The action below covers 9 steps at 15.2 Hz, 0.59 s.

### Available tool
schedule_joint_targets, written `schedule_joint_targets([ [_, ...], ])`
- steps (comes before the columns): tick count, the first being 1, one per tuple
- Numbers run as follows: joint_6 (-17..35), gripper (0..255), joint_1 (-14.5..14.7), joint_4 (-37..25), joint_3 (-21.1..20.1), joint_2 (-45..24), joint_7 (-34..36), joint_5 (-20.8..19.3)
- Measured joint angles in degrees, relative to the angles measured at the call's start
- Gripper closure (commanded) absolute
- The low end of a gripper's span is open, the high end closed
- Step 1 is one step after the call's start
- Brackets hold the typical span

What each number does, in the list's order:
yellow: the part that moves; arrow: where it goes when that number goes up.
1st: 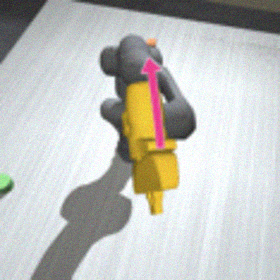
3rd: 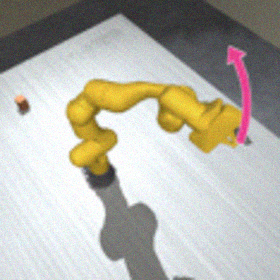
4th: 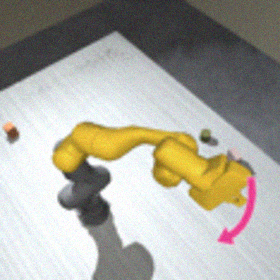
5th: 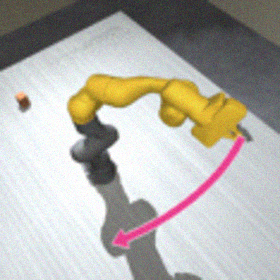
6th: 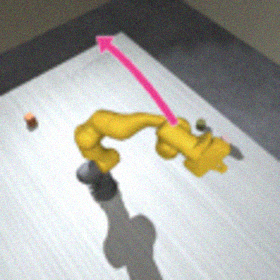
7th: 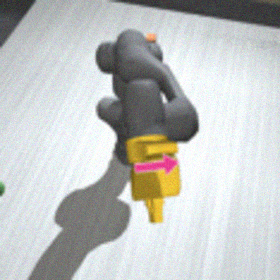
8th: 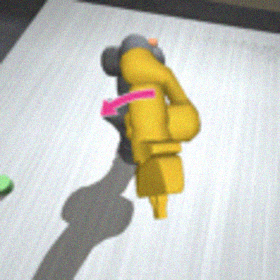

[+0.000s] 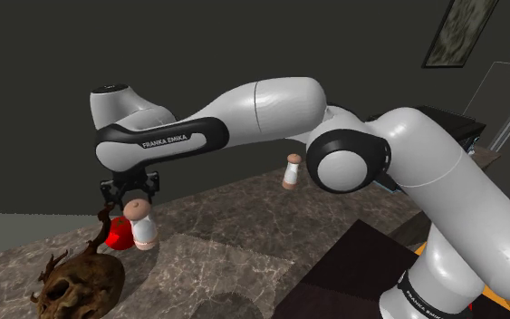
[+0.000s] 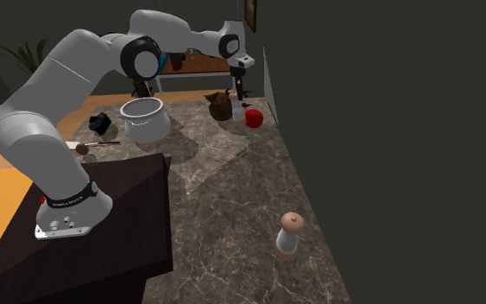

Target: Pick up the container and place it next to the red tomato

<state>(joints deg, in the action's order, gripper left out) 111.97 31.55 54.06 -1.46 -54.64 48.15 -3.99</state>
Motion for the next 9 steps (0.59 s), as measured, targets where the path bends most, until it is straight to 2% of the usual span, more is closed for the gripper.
schedule_joint_targets([
  [5,2.04,255,-0.33,-0.25,0.23,-1.83,-0.01,-0.14],
  [6,3.45,255,-0.19,2.05,0.07,-1.43,0.08,-0.1],
  [9,4.2,255,0.06,1.1,-0.05,-3.44,0.17,-0.07],
])
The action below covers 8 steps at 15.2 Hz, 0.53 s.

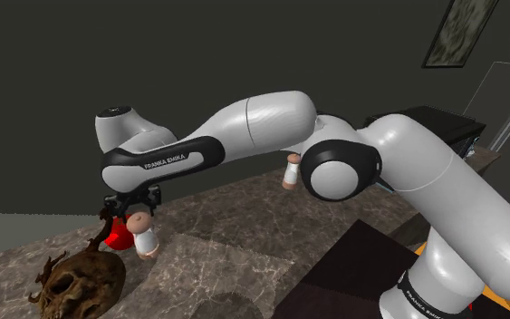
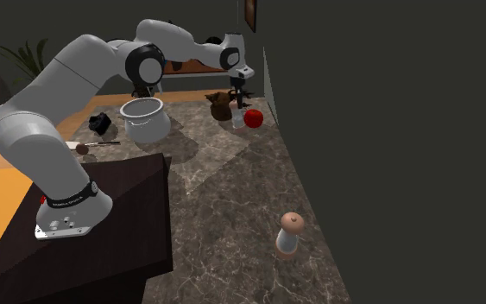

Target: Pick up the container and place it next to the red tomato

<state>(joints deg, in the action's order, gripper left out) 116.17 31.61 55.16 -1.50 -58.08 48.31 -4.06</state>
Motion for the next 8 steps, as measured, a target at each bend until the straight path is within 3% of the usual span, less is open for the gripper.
schedule_joint_targets([
  [7,0.89,255,0.07,1.0,-0.03,0.06,0.1,-0.01],
  [8,0.89,0,0.07,1.0,-0.03,0.06,0.1,-0.01],
])
